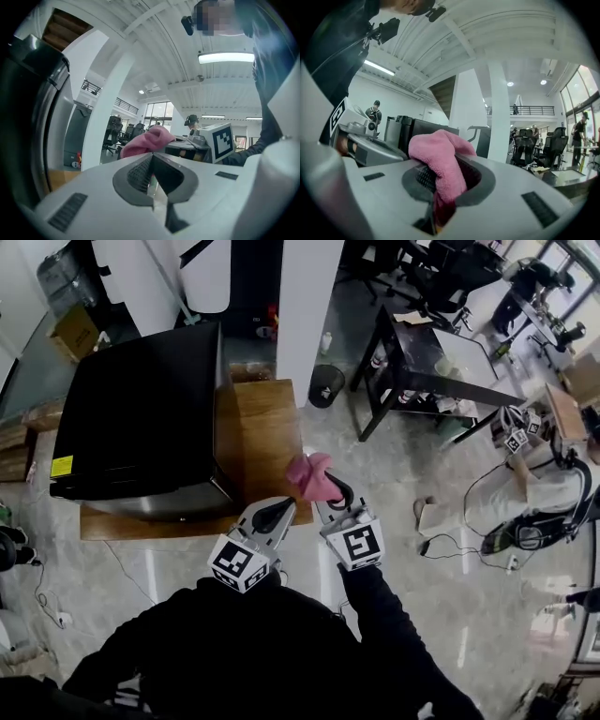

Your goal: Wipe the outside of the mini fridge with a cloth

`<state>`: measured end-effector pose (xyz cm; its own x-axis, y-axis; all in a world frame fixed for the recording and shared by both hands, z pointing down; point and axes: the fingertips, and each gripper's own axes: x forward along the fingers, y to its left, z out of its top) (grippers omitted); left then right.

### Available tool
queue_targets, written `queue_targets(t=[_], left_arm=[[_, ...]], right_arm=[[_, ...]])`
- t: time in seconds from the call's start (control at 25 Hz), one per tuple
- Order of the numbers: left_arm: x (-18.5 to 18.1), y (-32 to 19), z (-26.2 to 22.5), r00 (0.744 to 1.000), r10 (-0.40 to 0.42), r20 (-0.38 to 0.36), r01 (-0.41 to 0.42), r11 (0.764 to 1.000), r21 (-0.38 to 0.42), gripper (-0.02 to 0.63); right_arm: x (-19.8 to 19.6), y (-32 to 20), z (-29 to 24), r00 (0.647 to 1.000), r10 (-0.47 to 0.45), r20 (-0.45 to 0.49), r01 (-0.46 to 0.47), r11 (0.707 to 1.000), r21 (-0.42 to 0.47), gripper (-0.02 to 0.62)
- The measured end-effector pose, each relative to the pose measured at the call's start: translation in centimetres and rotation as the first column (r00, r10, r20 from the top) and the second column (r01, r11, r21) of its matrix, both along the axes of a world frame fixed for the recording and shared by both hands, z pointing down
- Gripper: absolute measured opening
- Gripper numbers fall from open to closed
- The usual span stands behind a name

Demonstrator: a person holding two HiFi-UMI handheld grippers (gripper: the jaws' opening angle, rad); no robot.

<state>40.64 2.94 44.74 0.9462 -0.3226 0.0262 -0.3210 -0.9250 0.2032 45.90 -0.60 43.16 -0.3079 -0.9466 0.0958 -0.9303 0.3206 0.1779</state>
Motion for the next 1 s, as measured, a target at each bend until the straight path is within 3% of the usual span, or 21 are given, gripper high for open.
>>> queue_targets(t=[0.32, 0.56, 0.8, 1.0], left_arm=[[4.3, -5.3, -0.9, 0.999, 0.022, -0.029, -0.022, 0.999, -0.028, 0.006], [5.0, -8.9, -0.3, 0.999, -0.02, -0.043, 0.018, 0.999, -0.048, 0.006], [5.2, -11.3, -0.9, 0.99, -0.137, -0.023, 0.136, 0.99, -0.029, 0.006], [4.7, -12.5, -1.3, 0.956, -0.295, -0.007, 0.295, 0.955, -0.026, 0.006]], right_arm=[[1.2, -10.1, -3.0, 0.992, -0.09, -0.086, 0.09, 0.996, -0.004, 0.058], [0.5, -15.6, -3.5, 0.978, -0.165, -0.127, 0.166, 0.986, 0.0, 0.058], [-0.9, -20.1, -4.2, 0.945, -0.302, -0.123, 0.303, 0.953, -0.009, 0.058], [-2.6, -23.6, -3.9, 0.898, -0.396, -0.193, 0.399, 0.916, -0.025, 0.058]])
